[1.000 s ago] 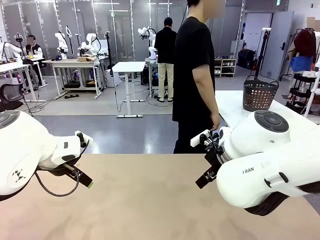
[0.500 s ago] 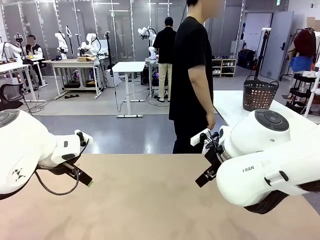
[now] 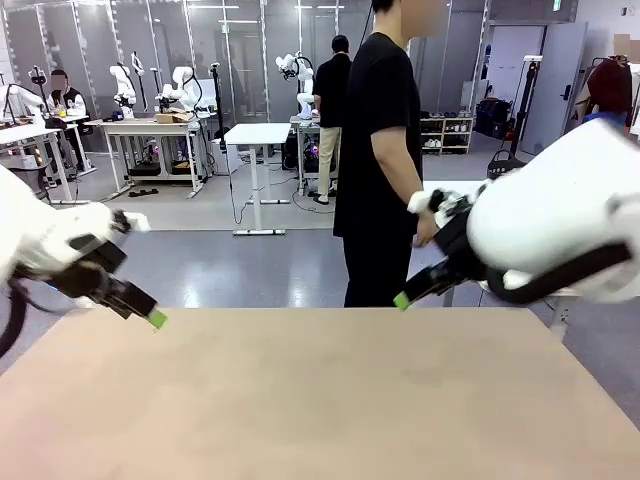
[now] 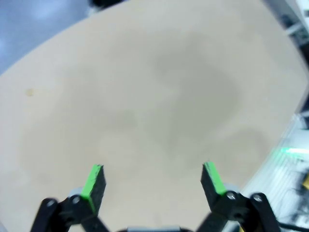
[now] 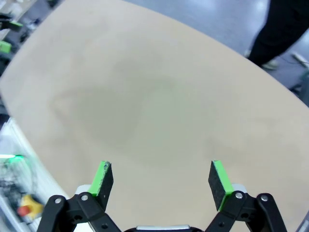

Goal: Fold the towel.
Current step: Grab the top end of the 100 cm Hotel Towel extended by the human.

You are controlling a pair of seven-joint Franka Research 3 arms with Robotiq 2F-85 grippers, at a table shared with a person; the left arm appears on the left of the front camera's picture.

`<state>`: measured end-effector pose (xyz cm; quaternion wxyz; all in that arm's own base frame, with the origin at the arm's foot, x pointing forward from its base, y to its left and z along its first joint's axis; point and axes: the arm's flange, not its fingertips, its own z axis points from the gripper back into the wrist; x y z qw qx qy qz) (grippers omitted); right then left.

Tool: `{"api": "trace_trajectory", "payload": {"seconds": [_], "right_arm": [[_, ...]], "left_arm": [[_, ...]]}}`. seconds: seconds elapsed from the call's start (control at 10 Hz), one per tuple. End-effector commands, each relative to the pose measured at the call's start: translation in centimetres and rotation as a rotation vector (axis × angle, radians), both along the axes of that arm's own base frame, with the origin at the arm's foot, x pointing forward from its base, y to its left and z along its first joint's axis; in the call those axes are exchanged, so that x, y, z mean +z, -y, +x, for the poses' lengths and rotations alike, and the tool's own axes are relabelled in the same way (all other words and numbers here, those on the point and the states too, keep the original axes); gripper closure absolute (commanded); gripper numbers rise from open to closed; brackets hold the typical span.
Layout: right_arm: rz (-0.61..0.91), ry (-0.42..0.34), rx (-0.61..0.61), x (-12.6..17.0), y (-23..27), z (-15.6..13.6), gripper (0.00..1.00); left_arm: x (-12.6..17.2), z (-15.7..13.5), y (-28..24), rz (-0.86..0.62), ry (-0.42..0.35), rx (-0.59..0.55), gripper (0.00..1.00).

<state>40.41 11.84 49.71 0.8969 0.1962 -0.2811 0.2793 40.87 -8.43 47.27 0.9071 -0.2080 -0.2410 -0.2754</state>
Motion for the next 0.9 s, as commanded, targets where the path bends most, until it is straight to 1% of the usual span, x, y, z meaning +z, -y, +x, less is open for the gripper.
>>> {"api": "trace_trajectory", "payload": {"seconds": [0.0,0.1,0.2,0.4,0.5,0.6,0.7,0.8], "right_arm": [[0.206,-0.116,0.038,0.9,5.9,-0.2,0.00],[0.320,-0.148,0.034,1.1,8.6,-1.1,0.00],[0.434,-0.182,0.020,0.6,11.6,-2.4,0.00],[0.693,-0.245,0.009,-0.3,16.3,-4.4,0.00],[0.759,-0.262,-0.010,-0.8,18.3,-5.3,0.00],[0.810,-0.261,-0.048,-1.5,20.4,-6.3,0.00],[0.843,-0.261,-0.069,-2.0,21.9,-7.1,0.00],[0.846,-0.258,-0.089,-2.2,23.0,-7.8,0.00]], "left_arm": [[1.7,0.0,-6.5,-0.235,-0.126,-0.050,0.00],[1.9,-0.9,-9.2,-0.368,-0.137,-0.081,0.00],[1.5,-1.9,-12.2,-0.496,-0.148,-0.095,0.00],[0.3,-3.4,-16.8,-0.708,-0.168,-0.086,0.00],[-0.3,-4.2,-18.7,-0.778,-0.172,-0.091,0.00],[-1.3,-4.7,-20.9,-0.828,-0.192,-0.069,0.00],[-2.1,-5.2,-23.1,-0.874,-0.195,-0.035,0.00],[-2.6,-6.0,-25.0,-0.924,-0.186,-0.013,0.00]]}}
